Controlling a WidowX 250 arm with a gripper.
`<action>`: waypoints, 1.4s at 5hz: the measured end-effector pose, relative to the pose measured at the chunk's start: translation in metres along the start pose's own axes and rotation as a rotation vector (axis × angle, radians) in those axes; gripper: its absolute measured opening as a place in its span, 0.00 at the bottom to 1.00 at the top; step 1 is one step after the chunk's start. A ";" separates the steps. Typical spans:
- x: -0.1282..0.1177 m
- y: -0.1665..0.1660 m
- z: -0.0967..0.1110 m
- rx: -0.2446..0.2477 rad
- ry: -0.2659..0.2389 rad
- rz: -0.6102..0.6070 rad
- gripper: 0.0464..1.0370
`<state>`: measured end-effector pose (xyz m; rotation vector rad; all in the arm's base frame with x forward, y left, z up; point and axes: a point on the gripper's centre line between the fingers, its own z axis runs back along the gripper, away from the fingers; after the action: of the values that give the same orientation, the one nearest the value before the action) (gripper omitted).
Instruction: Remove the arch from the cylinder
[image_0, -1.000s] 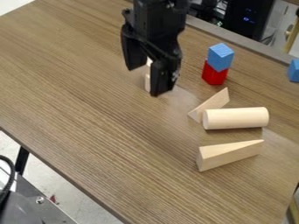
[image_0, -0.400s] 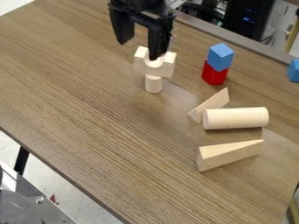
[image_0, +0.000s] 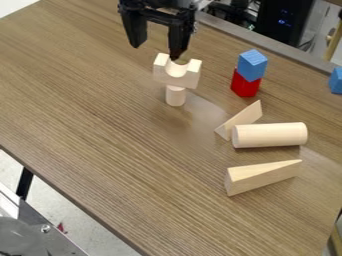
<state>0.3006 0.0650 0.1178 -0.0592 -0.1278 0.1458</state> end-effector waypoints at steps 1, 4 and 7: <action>0.004 0.008 -0.010 -0.021 0.015 0.054 0.96; 0.010 0.015 -0.030 -0.058 0.032 0.078 0.96; 0.023 0.017 -0.040 -0.069 0.024 0.058 0.96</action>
<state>0.3257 0.0831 0.0798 -0.1339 -0.1077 0.1983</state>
